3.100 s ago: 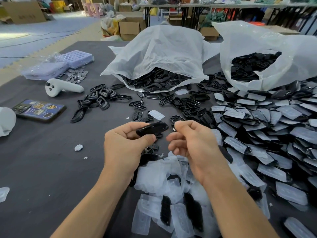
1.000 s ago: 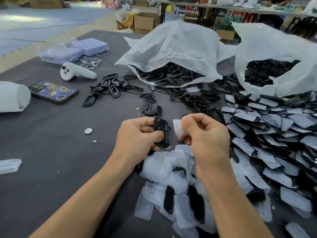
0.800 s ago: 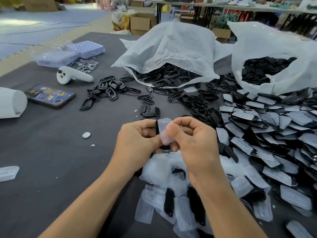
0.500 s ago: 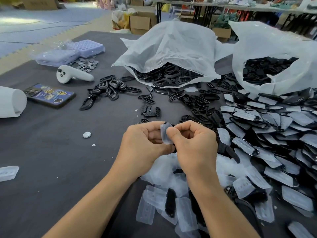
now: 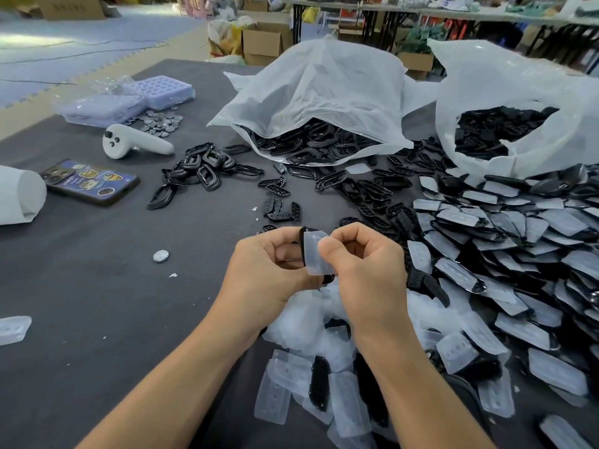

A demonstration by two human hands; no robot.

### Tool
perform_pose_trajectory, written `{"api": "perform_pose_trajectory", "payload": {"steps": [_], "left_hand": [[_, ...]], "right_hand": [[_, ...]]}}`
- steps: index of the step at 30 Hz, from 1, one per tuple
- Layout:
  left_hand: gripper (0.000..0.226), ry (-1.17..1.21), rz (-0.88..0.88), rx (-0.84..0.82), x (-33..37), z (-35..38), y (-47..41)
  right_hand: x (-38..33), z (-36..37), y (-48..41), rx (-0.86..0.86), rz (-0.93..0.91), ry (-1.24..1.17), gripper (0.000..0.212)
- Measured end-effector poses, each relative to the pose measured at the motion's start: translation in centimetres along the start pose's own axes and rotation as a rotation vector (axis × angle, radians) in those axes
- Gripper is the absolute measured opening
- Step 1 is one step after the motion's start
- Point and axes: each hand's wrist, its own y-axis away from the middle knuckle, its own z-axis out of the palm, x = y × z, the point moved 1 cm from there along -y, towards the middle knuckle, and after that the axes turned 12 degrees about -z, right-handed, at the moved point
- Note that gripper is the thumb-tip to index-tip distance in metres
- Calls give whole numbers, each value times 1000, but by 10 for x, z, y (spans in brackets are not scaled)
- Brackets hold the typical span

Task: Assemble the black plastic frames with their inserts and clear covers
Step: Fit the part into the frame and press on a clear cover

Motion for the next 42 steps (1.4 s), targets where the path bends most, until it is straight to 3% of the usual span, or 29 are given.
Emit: {"api": "perform_pose_trajectory", "payload": {"steps": [5, 10, 14, 17, 22, 28, 33, 42], "left_hand": [[44, -11, 2, -128, -1, -2, 0], [33, 50, -36, -221, -2, -4, 0], [26, 180, -109, -148, -3, -6, -3], [19, 135, -88, -85, -4, -3, -3], [33, 29, -67, 34, -5, -2, -2], [18, -13, -56, 155, 1, -6, -3], [22, -12, -44, 209, 0, -5, -4], [32, 51, -124, 70, 5, -12, -4]], "right_hand": [[-1, 1, 3, 39, -99, 261, 20], [-6, 1, 5, 87, -126, 319, 21], [-7, -1, 4, 58, -119, 316, 21], [-4, -3, 1, -15, -79, 333, 23], [-2, -5, 1, -62, -77, 330, 26], [-1, -6, -1, -171, -89, 229, 24], [2, -5, -1, -214, -48, 158, 13], [1, -9, -1, -194, -76, 202, 21]]}}
